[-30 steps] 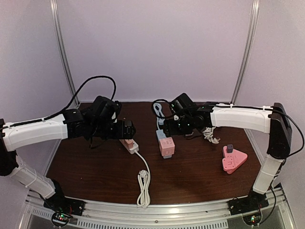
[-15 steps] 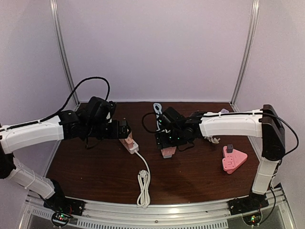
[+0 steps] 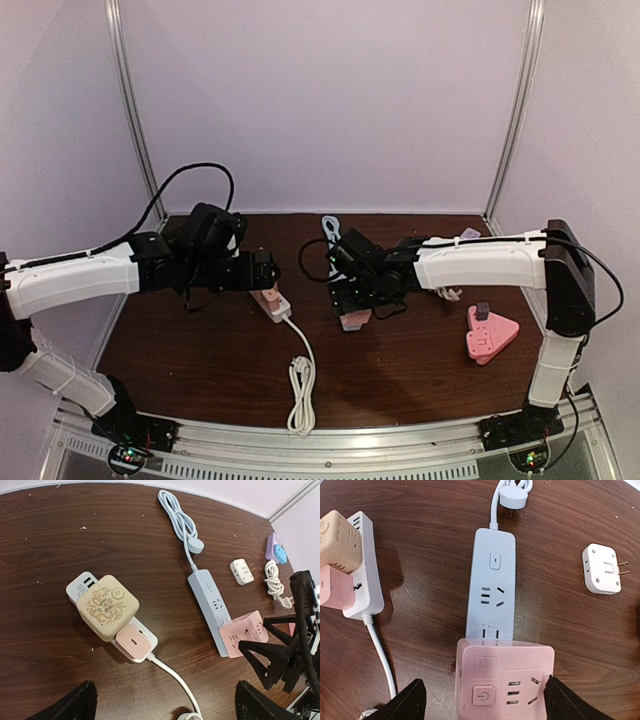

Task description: Pull the plug off the socket

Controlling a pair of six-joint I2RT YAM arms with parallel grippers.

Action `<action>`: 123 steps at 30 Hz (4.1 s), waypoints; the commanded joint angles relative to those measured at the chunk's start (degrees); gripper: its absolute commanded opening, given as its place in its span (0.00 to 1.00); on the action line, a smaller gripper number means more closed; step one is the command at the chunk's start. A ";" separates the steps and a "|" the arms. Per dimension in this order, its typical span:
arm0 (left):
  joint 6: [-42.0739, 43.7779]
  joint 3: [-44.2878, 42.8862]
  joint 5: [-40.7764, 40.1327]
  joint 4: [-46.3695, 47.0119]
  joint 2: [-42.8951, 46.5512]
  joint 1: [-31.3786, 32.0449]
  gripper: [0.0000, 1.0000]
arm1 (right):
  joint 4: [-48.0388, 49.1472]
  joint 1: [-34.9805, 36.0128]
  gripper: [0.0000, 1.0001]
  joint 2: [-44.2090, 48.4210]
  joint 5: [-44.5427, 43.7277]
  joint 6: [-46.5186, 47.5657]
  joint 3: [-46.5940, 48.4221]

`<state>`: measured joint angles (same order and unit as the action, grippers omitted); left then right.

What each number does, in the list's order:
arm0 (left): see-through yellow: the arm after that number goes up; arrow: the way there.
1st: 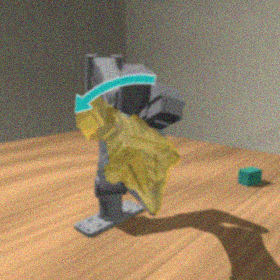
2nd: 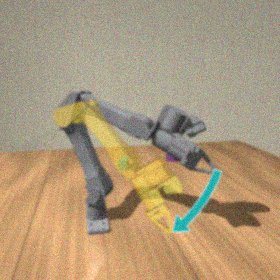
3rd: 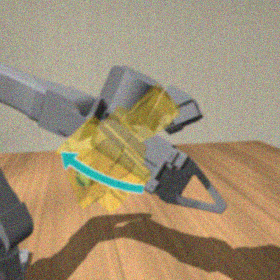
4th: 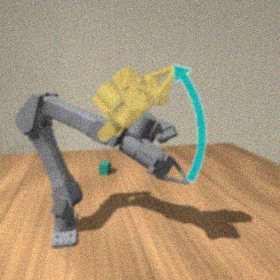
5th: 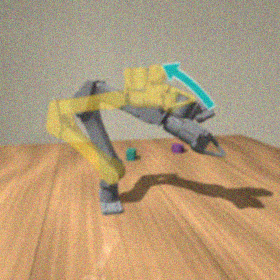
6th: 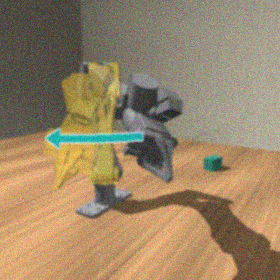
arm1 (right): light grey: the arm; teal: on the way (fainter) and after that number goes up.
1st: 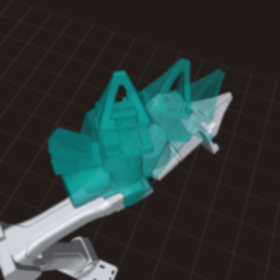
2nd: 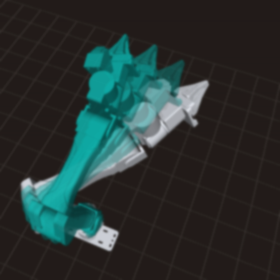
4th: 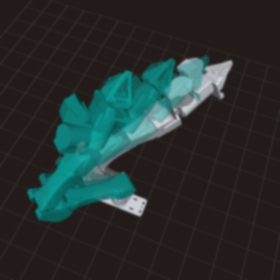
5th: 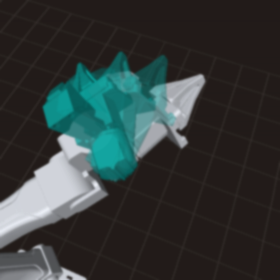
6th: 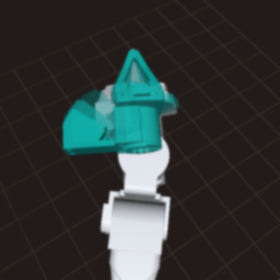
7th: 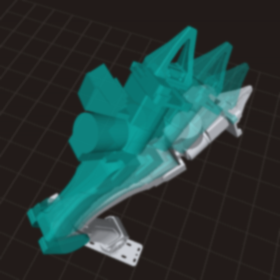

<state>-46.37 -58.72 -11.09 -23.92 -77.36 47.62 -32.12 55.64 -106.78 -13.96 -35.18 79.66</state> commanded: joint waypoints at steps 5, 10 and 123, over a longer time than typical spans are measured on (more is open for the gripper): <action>-1.46 0.40 1.56 3.33 -1.16 -0.43 0.97 | -2.77 1.03 0.84 3.79 -1.96 -0.97 -0.28; -1.52 0.43 2.11 3.44 -1.52 -0.46 0.97 | -2.17 1.05 0.86 3.07 -0.95 -0.71 -0.19; -11.90 -13.26 27.67 15.15 -48.56 8.80 0.00 | -4.68 15.91 0.05 17.42 -10.80 -7.24 -15.52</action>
<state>-59.61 -73.95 19.35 3.86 -120.92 56.14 -38.41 70.43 -91.94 -18.98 -41.98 61.69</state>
